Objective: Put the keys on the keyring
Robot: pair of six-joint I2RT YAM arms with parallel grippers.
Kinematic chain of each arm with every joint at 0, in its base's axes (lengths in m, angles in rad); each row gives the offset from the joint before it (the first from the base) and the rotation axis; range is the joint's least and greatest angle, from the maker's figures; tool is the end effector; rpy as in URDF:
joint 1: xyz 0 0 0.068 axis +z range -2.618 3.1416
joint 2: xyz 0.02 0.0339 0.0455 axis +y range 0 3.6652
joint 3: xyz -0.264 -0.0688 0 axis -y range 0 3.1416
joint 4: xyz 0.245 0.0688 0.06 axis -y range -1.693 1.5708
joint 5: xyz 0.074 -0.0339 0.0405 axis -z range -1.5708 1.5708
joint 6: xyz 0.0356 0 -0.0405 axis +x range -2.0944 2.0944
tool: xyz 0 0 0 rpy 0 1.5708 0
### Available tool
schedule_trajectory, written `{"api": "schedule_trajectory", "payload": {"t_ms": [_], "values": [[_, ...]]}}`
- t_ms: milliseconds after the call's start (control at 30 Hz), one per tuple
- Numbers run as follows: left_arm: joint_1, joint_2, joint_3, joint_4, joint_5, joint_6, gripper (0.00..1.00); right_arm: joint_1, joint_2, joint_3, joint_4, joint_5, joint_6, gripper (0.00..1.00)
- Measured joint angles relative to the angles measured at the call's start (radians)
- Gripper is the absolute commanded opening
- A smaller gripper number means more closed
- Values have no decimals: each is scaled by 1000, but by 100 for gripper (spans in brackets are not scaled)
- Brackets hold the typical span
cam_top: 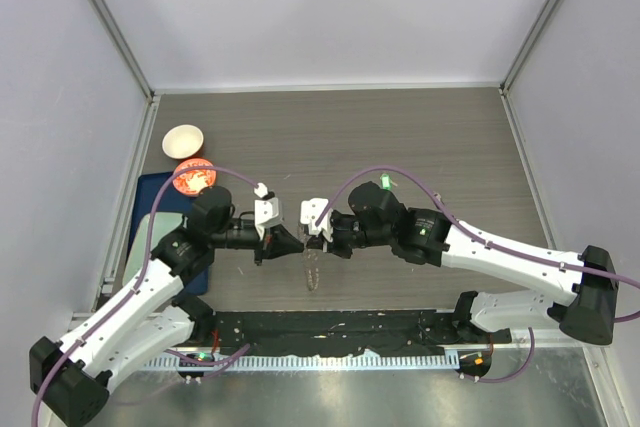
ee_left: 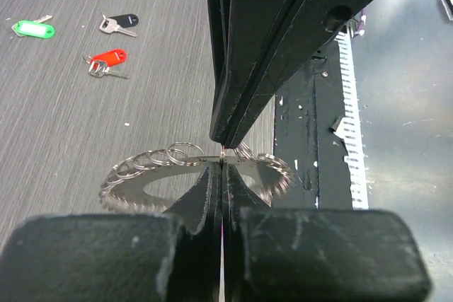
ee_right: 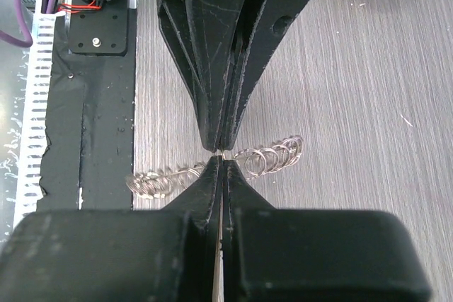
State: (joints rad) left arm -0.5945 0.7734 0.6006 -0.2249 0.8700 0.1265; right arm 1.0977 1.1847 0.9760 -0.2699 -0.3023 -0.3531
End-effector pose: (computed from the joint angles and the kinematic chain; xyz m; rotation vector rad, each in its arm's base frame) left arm 0.1274 -0.1190 0.2774 1.2222 1.5747 -1.1544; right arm 0.1129 0.2439 0.3163 -1.5434 1.4468 0.7645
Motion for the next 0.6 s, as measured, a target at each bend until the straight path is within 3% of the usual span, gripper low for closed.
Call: {"api": "schedule_trajectory", "payload": {"t_ms": [367, 600], "values": [[-47, -6, -11, 0, -71, -34, 5, 0, 7, -5, -8, -1, 18, 1], [-82, -6, -14, 15, -99, -48, 15, 0, 14, -10, -1, -10, 30, 1]]}}
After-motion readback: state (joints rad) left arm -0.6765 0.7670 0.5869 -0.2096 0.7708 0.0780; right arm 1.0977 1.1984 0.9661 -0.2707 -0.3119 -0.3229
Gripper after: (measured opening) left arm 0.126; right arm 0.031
